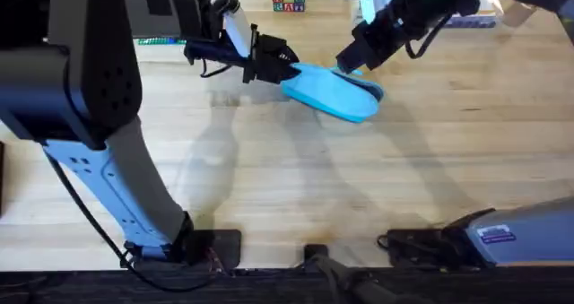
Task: Unzip the bag, pick up the pens from the table one at a time and place them inside, then zip the bag closed.
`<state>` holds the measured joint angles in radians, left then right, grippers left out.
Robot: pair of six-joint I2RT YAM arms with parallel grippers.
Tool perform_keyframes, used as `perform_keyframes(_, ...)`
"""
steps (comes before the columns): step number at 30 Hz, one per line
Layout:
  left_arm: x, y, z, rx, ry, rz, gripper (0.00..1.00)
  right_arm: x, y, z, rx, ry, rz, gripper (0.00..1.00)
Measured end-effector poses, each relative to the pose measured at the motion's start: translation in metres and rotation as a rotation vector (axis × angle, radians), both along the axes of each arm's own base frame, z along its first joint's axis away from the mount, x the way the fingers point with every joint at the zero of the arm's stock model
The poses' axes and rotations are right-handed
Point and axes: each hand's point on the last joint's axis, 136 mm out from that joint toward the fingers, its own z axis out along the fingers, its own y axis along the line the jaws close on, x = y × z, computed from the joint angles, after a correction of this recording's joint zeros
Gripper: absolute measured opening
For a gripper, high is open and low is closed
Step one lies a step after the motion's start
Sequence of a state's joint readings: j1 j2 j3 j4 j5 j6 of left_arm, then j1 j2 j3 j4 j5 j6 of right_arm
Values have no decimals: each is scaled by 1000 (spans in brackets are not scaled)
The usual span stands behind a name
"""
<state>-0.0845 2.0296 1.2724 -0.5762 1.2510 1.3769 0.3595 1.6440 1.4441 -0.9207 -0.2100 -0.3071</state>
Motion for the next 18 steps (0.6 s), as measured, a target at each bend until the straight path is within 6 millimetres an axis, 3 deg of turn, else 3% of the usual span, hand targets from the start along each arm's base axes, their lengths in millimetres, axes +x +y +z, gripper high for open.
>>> perform_keyframes(10,0,0,0,-2,2,-1,42,-7,-3,-3,-13,33,-1,30)
perform_keyframes(18,0,0,-1,5,3,0,42,-10,-24,-13,-54,92,-49,32)
